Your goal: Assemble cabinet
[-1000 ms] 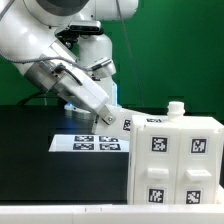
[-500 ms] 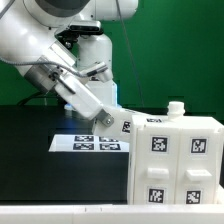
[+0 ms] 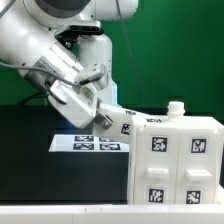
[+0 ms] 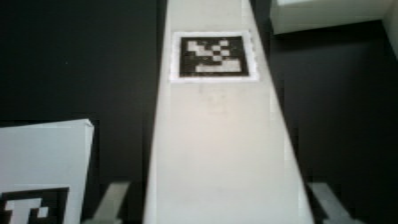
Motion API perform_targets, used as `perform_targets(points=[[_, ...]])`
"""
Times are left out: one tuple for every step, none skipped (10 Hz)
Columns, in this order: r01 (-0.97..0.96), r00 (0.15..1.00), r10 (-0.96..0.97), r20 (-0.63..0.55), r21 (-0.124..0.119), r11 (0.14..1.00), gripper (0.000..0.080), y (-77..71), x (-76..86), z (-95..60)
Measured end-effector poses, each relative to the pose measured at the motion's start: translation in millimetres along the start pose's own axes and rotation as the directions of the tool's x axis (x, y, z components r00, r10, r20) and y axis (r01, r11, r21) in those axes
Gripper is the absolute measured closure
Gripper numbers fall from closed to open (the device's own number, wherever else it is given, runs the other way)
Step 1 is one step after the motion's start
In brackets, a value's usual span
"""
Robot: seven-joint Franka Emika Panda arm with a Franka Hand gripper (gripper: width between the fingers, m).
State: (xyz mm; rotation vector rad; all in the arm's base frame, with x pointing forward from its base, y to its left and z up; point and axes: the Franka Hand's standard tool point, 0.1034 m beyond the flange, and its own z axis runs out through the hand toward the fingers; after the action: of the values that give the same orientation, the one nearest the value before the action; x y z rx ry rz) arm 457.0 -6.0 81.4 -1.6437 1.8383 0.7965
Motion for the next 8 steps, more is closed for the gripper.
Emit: perform_targets(points=[[-0.001, 1.0, 0.001, 0.0, 0.0, 1.0, 0.0512, 0.1, 0.1, 0.1], [0.047, 0.999, -0.047, 0.0, -0.001, 0.999, 0.0512, 0.2, 0.3, 0.1], [0.142, 0.99, -0.142, -0.019, 0.012, 0.99, 0.0512, -1.2, 4.2, 0.9], [0.2, 0.977, -0.196, -0.085, 0.044, 0.979, 0.0512, -2.3, 14.9, 5.3], [0.299, 0.947, -0.289, -0.141, 0.052, 0.953, 0.0512, -3.9, 17.2, 10.9], [0.387, 0.908, -0.373, -0.19, 0.043, 0.921, 0.0512, -7.3, 17.1, 13.5], [0.414, 0.897, -0.402, -0.181, 0.032, 0.91, 0.0512, -5.7, 17.6, 13.4], [0.484, 0.862, -0.472, -0.184, 0.019, 0.875, 0.0512, -6.0, 19.0, 12.0]])
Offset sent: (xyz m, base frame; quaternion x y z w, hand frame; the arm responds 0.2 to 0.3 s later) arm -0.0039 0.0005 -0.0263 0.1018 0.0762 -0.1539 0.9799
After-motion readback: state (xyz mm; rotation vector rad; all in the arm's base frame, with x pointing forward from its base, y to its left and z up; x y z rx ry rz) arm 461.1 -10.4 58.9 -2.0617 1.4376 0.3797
